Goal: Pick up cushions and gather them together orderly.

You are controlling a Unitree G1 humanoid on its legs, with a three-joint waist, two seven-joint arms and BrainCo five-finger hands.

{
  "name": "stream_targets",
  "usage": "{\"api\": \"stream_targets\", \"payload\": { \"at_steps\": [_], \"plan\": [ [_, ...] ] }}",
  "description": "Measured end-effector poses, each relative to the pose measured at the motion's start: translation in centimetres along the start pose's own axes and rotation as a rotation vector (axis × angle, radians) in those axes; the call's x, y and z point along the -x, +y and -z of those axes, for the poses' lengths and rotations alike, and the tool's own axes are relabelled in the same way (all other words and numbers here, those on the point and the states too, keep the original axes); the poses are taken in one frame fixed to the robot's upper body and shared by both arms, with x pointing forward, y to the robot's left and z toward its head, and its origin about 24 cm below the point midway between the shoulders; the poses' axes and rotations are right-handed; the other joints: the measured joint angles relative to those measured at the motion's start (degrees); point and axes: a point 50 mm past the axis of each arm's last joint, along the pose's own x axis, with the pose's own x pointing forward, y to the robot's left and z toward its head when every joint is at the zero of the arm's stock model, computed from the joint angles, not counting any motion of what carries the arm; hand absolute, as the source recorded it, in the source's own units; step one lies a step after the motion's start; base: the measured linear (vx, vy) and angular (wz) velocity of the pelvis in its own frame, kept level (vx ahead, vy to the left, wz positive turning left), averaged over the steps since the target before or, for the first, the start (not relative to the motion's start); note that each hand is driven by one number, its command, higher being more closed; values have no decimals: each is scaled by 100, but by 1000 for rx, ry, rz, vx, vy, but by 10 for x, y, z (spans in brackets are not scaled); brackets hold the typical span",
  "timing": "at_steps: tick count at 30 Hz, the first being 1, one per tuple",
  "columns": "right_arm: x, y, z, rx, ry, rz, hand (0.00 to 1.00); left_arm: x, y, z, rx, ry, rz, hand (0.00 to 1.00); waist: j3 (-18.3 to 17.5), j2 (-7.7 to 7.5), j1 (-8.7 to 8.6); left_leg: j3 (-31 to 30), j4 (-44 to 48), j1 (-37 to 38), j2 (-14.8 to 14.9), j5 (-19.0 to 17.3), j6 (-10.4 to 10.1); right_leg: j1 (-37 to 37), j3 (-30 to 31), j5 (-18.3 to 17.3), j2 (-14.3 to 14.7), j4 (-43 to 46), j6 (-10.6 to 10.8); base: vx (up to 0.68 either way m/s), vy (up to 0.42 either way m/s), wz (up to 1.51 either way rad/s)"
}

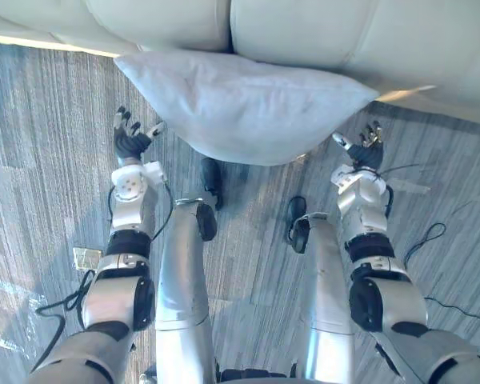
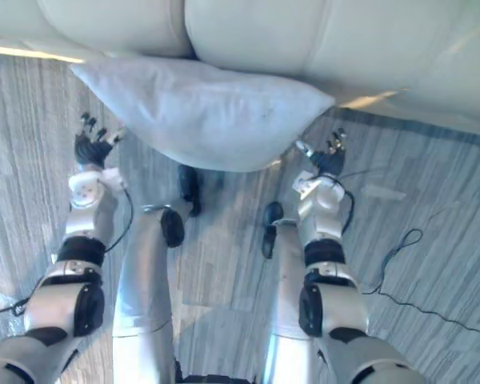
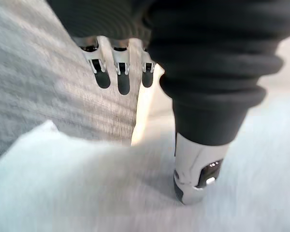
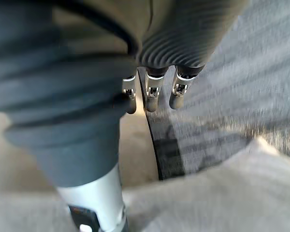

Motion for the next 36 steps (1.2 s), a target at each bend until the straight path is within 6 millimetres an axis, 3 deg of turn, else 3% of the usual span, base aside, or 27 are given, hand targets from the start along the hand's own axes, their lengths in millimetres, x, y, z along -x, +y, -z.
{"api": "stream_targets", "payload": {
  "at_steps": [2,3,6,8,14,20,23,24,28,31,36],
  "plan": [
    [0,10,-3,-9,-12,-11,0,-1,-17,-7,26,-21,23,0,0,0,12,-3,-7,-100,-35,23,0,-100,-14,-27,-37,29,-15,-13,20,14],
    [0,14,-5,-18,-18,-11,100,0,-28,-9,47,-27,36,100,0,0,14,-4,-15,-135,-56,37,3,-140,-22,-46,-63,44,-27,-2,14,10],
    [2,27,-6,-17,-20,-26,100,4,-52,-10,74,-26,58,100,-1,-1,16,-47,-38,-145,-92,63,-35,-124,-71,-70,-81,34,-8,9,16,9],
    [4,33,-7,-6,-27,-38,100,5,-57,-11,78,-27,50,100,-2,-1,15,-86,-40,-147,-95,84,-53,-109,-133,-70,-94,32,-8,12,19,5],
    [7,34,-1,64,-18,-54,100,8,-58,-10,87,-31,27,100,-5,-4,5,-180,-73,23,-95,140,-76,110,-229,-69,-92,-2,-12,1,3,1],
    [25,25,11,112,-38,-97,100,23,-51,0,92,-34,28,100,-36,-28,-46,-109,-618,951,-42,136,-123,1015,-287,61,-71,-621,-174,37,5,-5],
    [40,19,27,112,-8,-110,100,35,-45,14,98,-4,23,100,-134,-49,-85,-61,-1135,1727,3,235,-186,1774,-328,215,1,-1221,-211,110,-14,-9],
    [52,11,38,125,10,-118,100,46,-44,25,110,13,32,100,-465,-73,-95,-32,-1416,1902,5,261,-208,1943,-355,278,16,-1517,-224,162,-2,-2],
    [86,-13,54,119,38,-113,100,75,-40,42,103,34,79,100,-472,-91,-202,217,-2133,3468,3,412,-218,3487,-350,483,1,-2396,-62,193,-13,-5],
    [113,-34,58,117,41,-121,100,100,-35,48,131,32,113,100,-533,-114,-246,372,-2655,4543,-45,383,-259,4551,-346,636,0,-3113,-25,164,15,-18],
    [156,-63,59,163,54,-140,100,152,-22,69,174,110,131,100,-1191,-156,-267,571,-3302,5953,-125,227,-339,6049,-309,817,-68,-4213,80,197,55,-14]
  ]
}}
